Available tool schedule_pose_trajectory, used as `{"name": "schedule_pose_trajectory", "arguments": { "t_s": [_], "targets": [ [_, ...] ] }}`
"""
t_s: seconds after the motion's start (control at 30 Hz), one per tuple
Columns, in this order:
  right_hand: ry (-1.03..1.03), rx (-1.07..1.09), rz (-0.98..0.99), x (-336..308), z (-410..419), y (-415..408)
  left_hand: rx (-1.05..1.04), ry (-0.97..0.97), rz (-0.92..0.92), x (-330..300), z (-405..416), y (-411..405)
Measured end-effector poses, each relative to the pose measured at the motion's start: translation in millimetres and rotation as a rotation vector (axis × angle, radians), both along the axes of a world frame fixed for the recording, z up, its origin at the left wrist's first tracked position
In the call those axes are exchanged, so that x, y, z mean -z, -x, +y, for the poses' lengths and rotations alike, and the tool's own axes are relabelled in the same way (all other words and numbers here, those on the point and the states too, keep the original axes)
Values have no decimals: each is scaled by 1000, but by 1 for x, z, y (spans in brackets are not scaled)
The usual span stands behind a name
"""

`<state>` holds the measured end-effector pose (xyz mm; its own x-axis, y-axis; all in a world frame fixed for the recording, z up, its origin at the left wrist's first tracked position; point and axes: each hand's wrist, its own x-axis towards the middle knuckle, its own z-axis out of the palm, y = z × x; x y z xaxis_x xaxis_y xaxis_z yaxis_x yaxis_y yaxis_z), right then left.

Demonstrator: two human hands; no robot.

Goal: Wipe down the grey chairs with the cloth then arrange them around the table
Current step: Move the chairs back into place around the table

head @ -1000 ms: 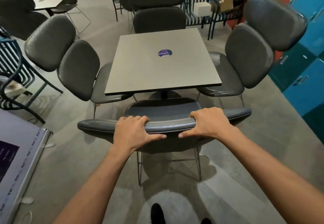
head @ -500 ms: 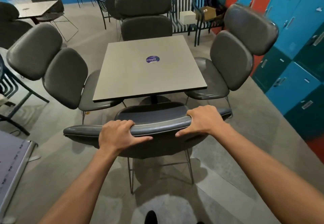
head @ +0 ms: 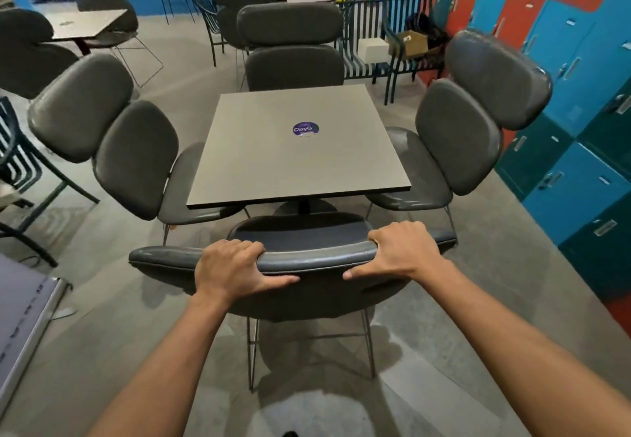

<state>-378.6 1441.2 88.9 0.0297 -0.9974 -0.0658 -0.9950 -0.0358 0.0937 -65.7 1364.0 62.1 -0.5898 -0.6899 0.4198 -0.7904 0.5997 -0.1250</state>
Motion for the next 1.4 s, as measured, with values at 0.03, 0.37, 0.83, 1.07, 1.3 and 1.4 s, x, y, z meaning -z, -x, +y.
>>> {"name": "schedule_pose_trajectory", "arguments": {
  "t_s": [0.03, 0.37, 0.83, 1.07, 1.3, 1.4],
  "targets": [
    [18, -17, 10, 1, 0, 3, -3, -5, -1, 0, 1, 2],
    [116, -87, 7, 3, -17, 54, -93, -51, 28, 2, 10, 48],
    [144, -12, -88, 9, -11, 78, -110, -73, 30, 3, 23, 74],
    [116, 28, -33, 9, 13, 43, -31, -30, 31, 11, 20, 39],
    [133, 30, -43, 15, 19, 25, 3, 8, 54, 13, 18, 20],
    [158, 24, -42, 20, 17, 28, 18, 30, 64, 16, 18, 21]
  ]
}}
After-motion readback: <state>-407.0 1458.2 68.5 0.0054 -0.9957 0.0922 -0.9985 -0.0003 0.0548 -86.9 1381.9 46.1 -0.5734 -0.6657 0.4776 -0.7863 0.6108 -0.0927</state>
